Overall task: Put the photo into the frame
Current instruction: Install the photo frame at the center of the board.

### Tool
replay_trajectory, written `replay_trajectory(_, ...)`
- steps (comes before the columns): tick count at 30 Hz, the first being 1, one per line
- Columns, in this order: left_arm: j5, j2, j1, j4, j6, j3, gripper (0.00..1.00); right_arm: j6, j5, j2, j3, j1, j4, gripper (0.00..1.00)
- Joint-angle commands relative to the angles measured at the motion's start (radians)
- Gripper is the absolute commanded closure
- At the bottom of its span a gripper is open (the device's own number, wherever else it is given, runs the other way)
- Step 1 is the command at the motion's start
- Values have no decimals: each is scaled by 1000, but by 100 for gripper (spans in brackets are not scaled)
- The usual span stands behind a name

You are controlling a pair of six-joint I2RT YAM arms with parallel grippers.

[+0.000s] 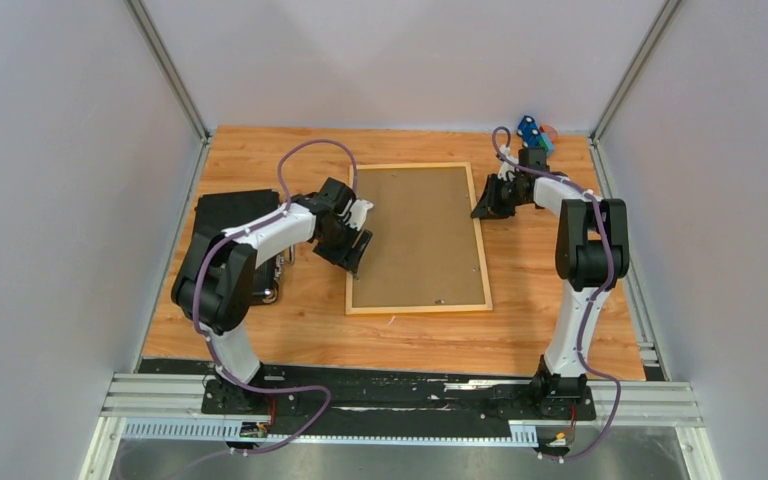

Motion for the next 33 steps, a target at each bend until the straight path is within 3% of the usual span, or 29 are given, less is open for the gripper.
replay_trajectory(1, 5, 35, 6, 17, 4, 42, 30, -33, 79, 11, -24, -22, -41, 100)
replay_trajectory(21, -1, 92, 5, 51, -24, 52, 31, -33, 69, 11, -27, -21, -41, 100)
replay_trajectory(33, -9, 86, 14, 45, -15, 22, 37, -35, 69, 11, -31, -23, -39, 100)
